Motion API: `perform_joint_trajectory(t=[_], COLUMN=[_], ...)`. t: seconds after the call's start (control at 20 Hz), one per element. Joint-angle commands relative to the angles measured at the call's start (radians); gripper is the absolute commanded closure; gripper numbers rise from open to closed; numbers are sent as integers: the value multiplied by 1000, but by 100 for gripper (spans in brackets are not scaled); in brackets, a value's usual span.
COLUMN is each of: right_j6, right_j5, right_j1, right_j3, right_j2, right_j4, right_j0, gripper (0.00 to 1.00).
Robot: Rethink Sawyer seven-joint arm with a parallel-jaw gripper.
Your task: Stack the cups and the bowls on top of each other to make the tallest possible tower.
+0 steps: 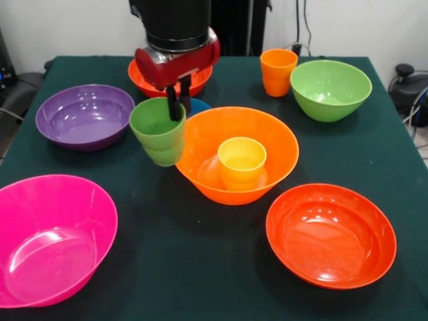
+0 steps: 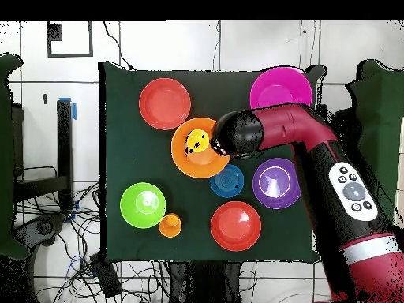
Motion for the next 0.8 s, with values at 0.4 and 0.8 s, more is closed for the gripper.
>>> perform_joint_trajectory(t=[0.4, 0.8], right_j6=[17, -11], right_j5=[20, 32], right_j1=[-65, -54], right_j3=[37, 63], right_j2=[-118, -121], right_j4=[-50, -26], right_j0=[80, 75], gripper=[100, 100])
